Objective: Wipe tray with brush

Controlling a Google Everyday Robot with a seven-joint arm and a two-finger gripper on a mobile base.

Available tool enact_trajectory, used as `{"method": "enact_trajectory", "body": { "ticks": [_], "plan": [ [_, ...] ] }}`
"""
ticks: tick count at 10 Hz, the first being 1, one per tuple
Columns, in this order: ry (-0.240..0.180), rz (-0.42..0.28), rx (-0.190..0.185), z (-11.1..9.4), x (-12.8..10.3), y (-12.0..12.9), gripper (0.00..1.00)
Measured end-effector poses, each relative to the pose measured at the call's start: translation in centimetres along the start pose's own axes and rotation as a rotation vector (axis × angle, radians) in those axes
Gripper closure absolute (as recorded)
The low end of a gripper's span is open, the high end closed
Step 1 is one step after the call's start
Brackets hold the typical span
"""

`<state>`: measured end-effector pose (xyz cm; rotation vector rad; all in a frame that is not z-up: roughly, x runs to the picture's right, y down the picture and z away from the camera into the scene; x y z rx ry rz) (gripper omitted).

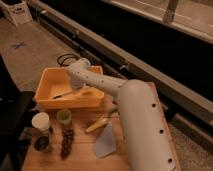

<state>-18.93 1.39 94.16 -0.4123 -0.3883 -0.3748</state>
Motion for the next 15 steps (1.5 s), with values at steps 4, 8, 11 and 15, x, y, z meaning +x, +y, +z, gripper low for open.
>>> {"method": "enact_trajectory", "body": {
  "ticks": [4,8,11,15],
  "plan": [
    [0.027,0.011,0.006,-0.2,1.8,-1.8,1.0],
    [-0.044,-0.047,0.017,1.8,-2.2,-3.8,1.0],
    [-0.087,-0.081,0.006,2.5,-5.5,-3.9,1.0],
    [-0.069,-0.033,-0.027,0.9,-3.5,-1.1,1.0]
  ]
}}
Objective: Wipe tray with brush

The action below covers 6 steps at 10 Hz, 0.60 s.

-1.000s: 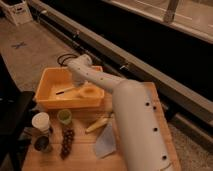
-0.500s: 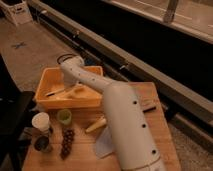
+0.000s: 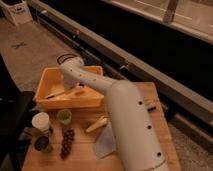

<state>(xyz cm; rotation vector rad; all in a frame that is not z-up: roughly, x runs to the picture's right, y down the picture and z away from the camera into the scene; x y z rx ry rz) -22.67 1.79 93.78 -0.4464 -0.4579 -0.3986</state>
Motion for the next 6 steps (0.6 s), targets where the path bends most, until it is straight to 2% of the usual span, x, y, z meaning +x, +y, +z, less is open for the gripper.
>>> {"method": "enact_trajectory", "body": {
  "ticks": [2,3,6],
  "plan": [
    [0.014,0.044,-0.016,-1.1,2.4,1.9,1.0],
    [0.016,0.057,-0.017,-1.3,3.1,2.0,1.0],
    [0.014,0.048,-0.017,-0.4,3.7,-0.4,1.0]
  ]
}}
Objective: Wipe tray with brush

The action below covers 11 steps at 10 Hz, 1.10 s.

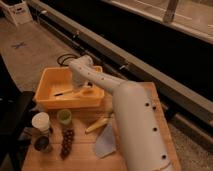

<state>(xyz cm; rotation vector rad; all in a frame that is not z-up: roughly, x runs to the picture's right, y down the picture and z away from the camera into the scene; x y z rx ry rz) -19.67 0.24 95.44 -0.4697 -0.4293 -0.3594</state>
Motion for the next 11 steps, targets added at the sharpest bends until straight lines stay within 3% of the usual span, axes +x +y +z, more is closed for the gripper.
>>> {"method": "enact_trajectory", "body": {
  "ticks": [4,7,9,11],
  "plan": [
    [-0.039,-0.122,0.006,1.2,-4.8,-3.4,1.0],
    [-0.066,-0.137,-0.034,1.1,-7.0,-0.5,1.0],
    [-0.059,-0.11,-0.074,0.7,-5.8,2.2,1.0],
    [-0.02,-0.067,-0.091,-0.3,-2.6,4.1,1.0]
  ]
}}
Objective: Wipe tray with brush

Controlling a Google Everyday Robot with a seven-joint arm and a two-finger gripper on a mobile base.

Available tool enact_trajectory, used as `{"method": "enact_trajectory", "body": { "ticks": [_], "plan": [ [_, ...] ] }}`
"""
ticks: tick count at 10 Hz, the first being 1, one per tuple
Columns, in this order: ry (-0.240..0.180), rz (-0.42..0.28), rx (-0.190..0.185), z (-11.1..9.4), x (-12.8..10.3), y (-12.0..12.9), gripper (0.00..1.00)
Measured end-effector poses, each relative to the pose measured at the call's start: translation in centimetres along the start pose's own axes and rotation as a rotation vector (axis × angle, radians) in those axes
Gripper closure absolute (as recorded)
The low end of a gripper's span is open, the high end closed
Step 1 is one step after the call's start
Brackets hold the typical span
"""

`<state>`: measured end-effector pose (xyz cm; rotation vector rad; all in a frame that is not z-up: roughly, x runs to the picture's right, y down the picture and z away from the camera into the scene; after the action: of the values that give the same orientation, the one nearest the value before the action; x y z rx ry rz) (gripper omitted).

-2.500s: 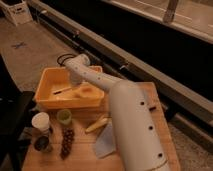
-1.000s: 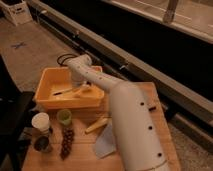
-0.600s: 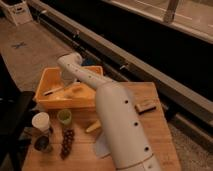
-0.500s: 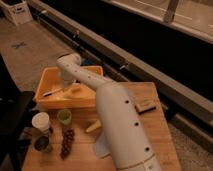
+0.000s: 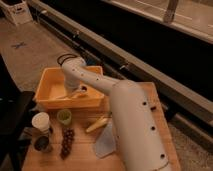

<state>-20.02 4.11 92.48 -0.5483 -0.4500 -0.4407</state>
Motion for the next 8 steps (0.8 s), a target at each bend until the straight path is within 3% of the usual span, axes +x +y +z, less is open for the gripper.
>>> {"method": "enact_trajectory", "body": {
  "ticks": [1,4,6,8],
  "plan": [
    [0.036,0.018,-0.006,-0.5,1.7,0.5,1.0],
    [0.087,0.032,0.003,-1.1,4.8,-0.6,1.0],
    [0.086,0.005,0.017,-1.0,4.3,-2.3,1.0],
    [0.067,-0.052,0.028,-0.6,1.8,-4.2,1.0]
  ]
}}
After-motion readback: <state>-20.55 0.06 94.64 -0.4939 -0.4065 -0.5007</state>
